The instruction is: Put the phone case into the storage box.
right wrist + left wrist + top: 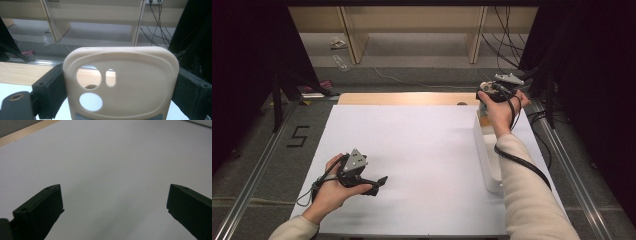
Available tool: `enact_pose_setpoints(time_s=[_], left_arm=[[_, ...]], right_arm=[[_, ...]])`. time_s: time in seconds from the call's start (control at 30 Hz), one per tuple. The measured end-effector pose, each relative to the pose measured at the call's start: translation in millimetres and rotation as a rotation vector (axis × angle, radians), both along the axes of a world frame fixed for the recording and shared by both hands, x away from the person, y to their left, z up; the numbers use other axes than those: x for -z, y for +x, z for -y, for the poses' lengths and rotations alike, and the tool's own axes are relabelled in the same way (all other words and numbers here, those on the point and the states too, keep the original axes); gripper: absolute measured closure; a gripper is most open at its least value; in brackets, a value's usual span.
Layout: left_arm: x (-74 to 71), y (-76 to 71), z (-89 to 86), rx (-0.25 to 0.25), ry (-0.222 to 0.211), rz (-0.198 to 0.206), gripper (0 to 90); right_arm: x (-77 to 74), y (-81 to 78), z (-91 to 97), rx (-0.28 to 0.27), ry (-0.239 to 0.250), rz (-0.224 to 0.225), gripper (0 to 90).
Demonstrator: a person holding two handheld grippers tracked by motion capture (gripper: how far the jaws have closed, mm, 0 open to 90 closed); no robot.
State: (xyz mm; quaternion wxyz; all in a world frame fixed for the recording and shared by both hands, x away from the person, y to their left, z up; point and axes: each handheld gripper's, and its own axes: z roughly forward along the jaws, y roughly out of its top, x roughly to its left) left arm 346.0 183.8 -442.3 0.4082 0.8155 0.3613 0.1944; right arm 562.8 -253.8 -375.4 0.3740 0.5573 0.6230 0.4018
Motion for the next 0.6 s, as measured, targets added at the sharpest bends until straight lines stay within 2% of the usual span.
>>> enact_pose_setpoints(time_s=[0.6], left_arm=[[0.2, 0.0, 0.3, 0.004, 0.002, -0.001, 0.2]], right_arm=[[8.5, 0.5, -0.4, 0.002, 0.002, -0.015, 11.1]])
